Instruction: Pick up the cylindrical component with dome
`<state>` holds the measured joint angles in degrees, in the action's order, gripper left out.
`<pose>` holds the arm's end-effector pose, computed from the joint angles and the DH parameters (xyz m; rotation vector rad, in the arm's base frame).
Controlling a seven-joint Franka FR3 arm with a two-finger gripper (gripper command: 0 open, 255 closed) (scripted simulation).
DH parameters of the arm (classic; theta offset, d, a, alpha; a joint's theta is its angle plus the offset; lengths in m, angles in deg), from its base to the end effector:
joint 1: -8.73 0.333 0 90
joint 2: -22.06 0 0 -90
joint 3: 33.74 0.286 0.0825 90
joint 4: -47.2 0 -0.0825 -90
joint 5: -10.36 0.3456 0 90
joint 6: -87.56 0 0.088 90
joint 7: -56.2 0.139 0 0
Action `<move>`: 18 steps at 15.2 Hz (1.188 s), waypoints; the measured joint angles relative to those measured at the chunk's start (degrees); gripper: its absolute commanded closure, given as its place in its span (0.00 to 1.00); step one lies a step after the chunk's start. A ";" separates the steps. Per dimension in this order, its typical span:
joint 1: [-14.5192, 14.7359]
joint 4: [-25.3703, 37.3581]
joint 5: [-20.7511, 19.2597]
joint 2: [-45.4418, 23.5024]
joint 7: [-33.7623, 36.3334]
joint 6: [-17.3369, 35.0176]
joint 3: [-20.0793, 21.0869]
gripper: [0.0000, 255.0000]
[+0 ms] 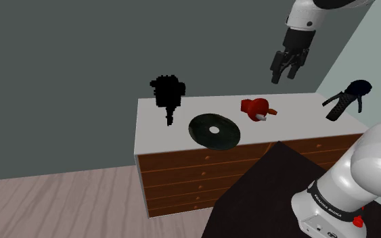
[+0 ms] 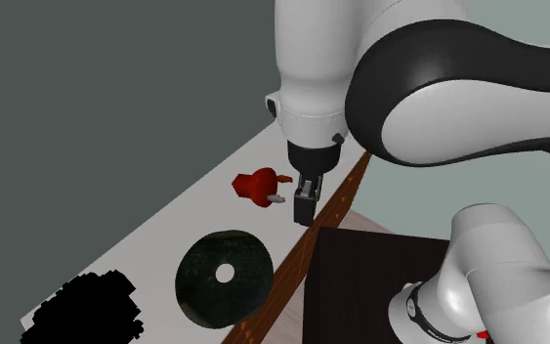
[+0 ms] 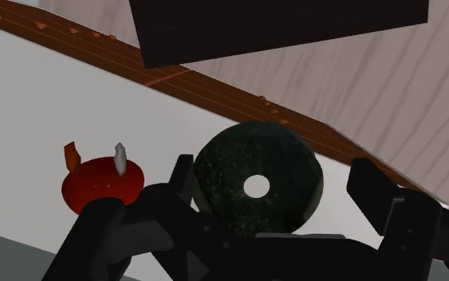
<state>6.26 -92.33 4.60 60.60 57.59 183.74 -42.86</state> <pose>0.3094 -0.0798 0.4740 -3.1210 0.2699 0.1394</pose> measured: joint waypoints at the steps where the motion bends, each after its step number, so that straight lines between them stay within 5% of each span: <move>1: -0.22 -0.35 -0.30 -1.35 -0.37 1.56 -0.64 0.00; 10: -2.59 -1.90 -2.51 -15.77 -6.07 16.48 -8.21 0.00; 18: -3.68 3.19 0.85 -33.18 -12.83 27.37 -13.83 0.00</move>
<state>2.58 -89.14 5.45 27.41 44.76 211.11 -56.69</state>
